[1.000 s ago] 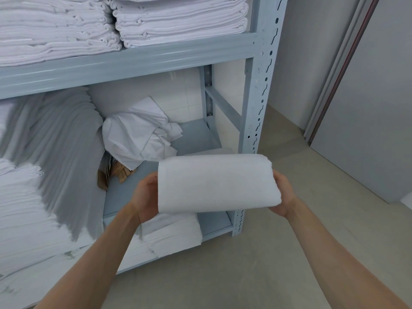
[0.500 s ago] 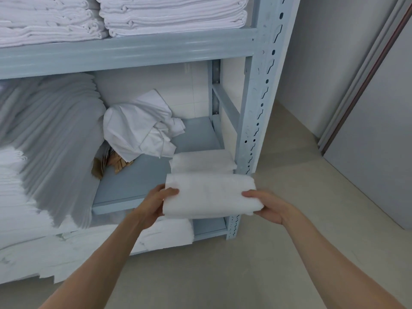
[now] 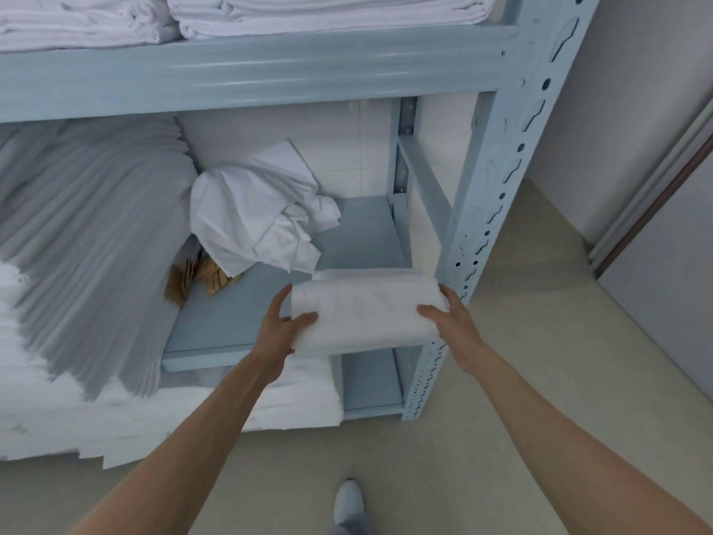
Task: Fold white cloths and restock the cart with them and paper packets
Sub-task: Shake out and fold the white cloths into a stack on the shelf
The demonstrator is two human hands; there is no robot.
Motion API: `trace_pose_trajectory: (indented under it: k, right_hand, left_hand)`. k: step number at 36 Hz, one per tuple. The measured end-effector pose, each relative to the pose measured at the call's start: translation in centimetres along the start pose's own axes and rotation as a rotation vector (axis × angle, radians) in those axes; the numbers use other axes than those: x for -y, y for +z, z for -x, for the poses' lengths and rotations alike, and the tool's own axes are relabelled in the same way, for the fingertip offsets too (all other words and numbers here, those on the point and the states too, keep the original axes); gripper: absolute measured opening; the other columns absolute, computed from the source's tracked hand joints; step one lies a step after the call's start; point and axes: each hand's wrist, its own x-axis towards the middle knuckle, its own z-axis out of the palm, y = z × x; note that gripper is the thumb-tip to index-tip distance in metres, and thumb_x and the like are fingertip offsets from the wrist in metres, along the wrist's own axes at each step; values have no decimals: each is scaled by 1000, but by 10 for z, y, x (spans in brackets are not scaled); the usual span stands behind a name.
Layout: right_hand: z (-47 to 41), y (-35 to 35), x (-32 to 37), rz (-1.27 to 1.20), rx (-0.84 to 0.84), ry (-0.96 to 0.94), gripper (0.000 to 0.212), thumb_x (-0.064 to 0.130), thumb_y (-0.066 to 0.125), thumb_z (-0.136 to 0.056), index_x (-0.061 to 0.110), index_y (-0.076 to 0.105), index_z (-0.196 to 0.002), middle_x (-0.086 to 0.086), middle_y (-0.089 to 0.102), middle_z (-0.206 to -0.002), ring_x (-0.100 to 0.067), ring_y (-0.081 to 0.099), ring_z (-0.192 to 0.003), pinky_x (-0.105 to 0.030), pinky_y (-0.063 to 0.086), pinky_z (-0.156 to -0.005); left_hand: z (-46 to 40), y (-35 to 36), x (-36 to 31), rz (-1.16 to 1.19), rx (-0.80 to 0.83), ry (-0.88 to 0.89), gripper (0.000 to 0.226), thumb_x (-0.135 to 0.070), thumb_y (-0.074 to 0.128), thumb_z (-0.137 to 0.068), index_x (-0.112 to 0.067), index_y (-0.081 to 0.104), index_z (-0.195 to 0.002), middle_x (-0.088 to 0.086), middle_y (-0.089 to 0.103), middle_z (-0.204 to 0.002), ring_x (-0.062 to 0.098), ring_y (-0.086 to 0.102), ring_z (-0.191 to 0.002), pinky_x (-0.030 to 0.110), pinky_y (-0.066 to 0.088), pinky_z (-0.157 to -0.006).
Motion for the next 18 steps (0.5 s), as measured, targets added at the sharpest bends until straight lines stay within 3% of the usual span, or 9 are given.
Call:
trace_pose_trajectory:
  k: [3, 5, 8, 10, 12, 15, 18]
  right_hand:
    - [-26, 13, 15, 2, -38, -70, 69, 18, 69, -91, 29, 34, -150, 3, 54, -133, -1, 57, -101, -14, 46, -77]
    - [-49, 24, 25, 21, -93, -111, 69, 14, 67, -92, 27, 34, -151, 1, 53, -135, -7, 58, -104, -12, 45, -76]
    - [-76, 36, 34, 152, -163, -147, 68, 13, 63, -94, 28, 32, -152, -3, 46, -141, -23, 50, -124, -25, 48, -89]
    - [-91, 41, 32, 258, -182, -140, 69, 11, 61, -95, 27, 28, -154, -8, 38, -148, -29, 41, -133, -40, 43, -105]
    - [-101, 44, 25, 352, -181, -115, 69, 10, 58, -97, 27, 26, -155, -11, 36, -151, -31, 37, -136, -44, 38, -111]
    - [-109, 47, 9, 532, -193, -77, 65, 10, 53, -98, 26, 25, -155, -11, 43, -141, -32, 40, -131, -41, 40, -105]
    - [-117, 55, -1, 732, -252, -32, 62, 14, 47, -98, 28, 24, -154, -9, 39, -137, -32, 47, -119, -42, 48, -87]
  left_hand:
    - [-31, 3, -15, 19, -12, 44, 72, -19, 77, -83, -48, 43, -140, 7, 65, -113, 28, 65, -102, 41, 55, -80]
    - [-59, 7, -25, 45, -10, 57, 74, -17, 77, -84, -47, 42, -142, 7, 65, -113, 26, 66, -100, 41, 57, -80]
    - [-95, 10, -29, 66, 8, 59, 76, -12, 76, -85, -42, 41, -145, 9, 67, -114, 27, 66, -101, 41, 56, -80]
    - [-115, 12, -27, 73, 34, 33, 78, -9, 75, -85, -39, 39, -147, 10, 66, -115, 30, 66, -104, 46, 55, -87]
    - [-130, 17, -21, 70, 68, 5, 80, -6, 74, -86, -37, 37, -149, 11, 64, -117, 31, 64, -107, 48, 54, -92]
    - [-145, 26, -9, 7, 81, -26, 80, -6, 74, -86, -37, 35, -150, 13, 60, -121, 35, 60, -111, 53, 50, -99]
    - [-155, 29, 5, -83, 66, -54, 79, -8, 75, -86, -36, 36, -148, 15, 61, -124, 35, 60, -112, 53, 51, -97]
